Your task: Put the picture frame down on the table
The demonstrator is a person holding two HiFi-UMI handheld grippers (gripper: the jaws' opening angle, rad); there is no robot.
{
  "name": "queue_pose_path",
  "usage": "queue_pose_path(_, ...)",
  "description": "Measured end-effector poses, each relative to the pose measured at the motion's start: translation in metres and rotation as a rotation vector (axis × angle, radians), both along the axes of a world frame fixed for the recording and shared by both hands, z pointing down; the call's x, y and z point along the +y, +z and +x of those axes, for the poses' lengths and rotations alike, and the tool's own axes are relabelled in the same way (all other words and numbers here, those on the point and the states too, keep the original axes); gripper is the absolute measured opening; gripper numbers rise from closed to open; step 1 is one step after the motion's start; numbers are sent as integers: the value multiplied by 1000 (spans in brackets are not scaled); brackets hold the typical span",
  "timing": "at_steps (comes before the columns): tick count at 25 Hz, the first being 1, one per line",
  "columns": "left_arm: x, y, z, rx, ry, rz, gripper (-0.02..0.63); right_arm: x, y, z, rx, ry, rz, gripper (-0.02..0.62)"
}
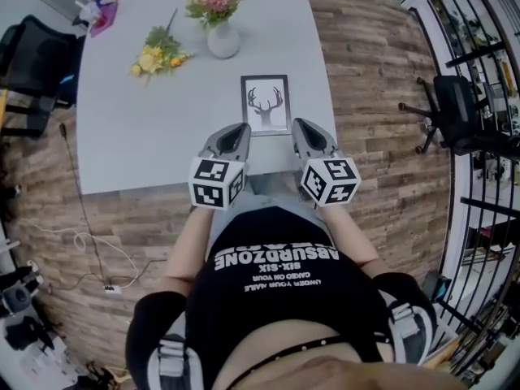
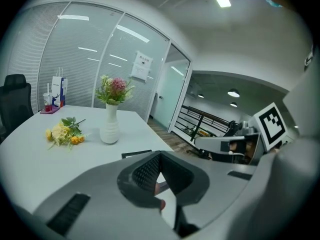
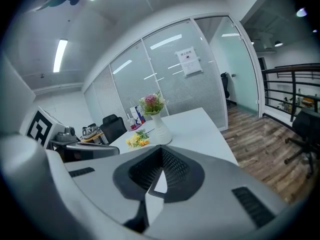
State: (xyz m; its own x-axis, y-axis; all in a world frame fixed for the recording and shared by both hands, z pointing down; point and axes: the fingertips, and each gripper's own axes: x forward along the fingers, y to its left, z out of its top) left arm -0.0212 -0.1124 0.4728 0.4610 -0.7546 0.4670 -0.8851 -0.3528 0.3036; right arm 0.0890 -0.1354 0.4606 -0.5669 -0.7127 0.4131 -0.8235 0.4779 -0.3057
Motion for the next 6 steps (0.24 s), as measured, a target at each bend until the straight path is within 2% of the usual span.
queue_pose_path(6, 5, -1, 0, 25, 2, -19, 17, 6, -2, -5, 6, -24, -4, 15)
